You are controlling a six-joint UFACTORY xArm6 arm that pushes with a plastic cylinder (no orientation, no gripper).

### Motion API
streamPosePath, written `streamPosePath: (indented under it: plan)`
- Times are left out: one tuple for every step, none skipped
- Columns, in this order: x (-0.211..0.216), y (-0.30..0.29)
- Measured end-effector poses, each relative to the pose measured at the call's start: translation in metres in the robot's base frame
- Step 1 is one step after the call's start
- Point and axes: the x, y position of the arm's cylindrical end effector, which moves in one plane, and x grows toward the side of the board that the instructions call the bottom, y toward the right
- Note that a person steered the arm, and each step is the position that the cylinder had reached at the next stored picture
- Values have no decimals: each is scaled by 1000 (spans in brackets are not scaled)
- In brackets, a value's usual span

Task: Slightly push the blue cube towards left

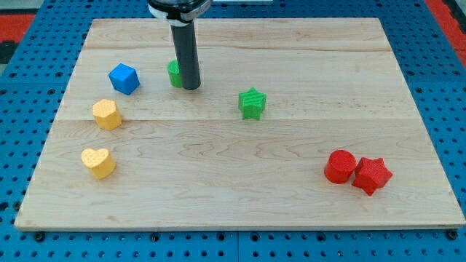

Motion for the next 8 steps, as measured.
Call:
streamPosePath:
  plan:
    - [28,-21]
    - [13,-77]
    - [18,-104]
    - [2,-104]
    - [-15,-139]
    - [-46,-75]
    - [-84,-84]
    - [-83,-174]
